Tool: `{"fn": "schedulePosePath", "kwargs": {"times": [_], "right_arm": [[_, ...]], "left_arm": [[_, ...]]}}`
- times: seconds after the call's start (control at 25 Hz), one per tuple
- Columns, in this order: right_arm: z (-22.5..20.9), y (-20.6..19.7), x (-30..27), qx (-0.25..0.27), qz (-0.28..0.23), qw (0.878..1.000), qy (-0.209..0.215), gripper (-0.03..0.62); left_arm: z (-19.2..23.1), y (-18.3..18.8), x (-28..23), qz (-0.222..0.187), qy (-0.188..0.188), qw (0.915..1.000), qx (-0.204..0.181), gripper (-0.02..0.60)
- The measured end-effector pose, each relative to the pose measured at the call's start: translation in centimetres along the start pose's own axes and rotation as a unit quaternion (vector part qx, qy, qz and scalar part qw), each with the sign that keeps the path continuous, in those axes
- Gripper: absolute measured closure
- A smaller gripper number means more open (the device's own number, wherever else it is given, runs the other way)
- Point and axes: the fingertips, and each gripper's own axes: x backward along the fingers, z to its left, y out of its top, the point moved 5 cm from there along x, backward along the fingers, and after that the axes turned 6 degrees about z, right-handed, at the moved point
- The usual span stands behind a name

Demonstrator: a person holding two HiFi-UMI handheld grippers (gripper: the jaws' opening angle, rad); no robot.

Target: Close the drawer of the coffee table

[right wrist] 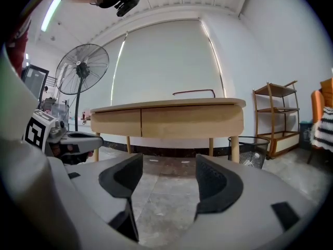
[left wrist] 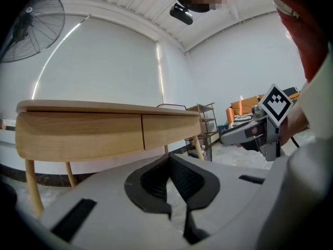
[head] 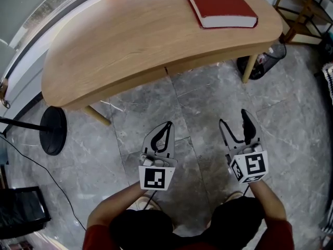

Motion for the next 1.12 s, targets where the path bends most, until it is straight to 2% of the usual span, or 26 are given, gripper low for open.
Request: {"fn": "schedulePosePath", "kwargs": {"times": [0.56,0.68,0.76,0.96,1.12], "right_arm": [[-0.57,-0.29,0.25,-0.003,0.004,1.0,-0.002,0.306],[-0.45,-0.25,0.36,0.007,0.002,1.0,-0.003,0.362],[-0.3,0.09,0.54,0.014,-0.01,1.0,-0.003,0.461],[-0.32,0.01,0.58,0.016,-0.014,1.0,-0.004,0.55],[-0.16,-0.3,0.43,0.02,-0.009,1.0,-0.003,0.574]], "left_arm": [[-0.02,0.32,0.17,-0.009,0.002,0.9999,-0.005,0.574],[0.07,0.31,0.21,-0.008,0.003,0.9999,-0.006,0.574],[0.12,0.35,0.22,-0.008,0.003,0.9999,-0.007,0.574],[0.06,0.3,0.23,-0.008,0.001,0.9999,-0.009,0.574],[0.2,0.2,0.28,-0.006,0.003,1.0,-0.005,0.574]]}}
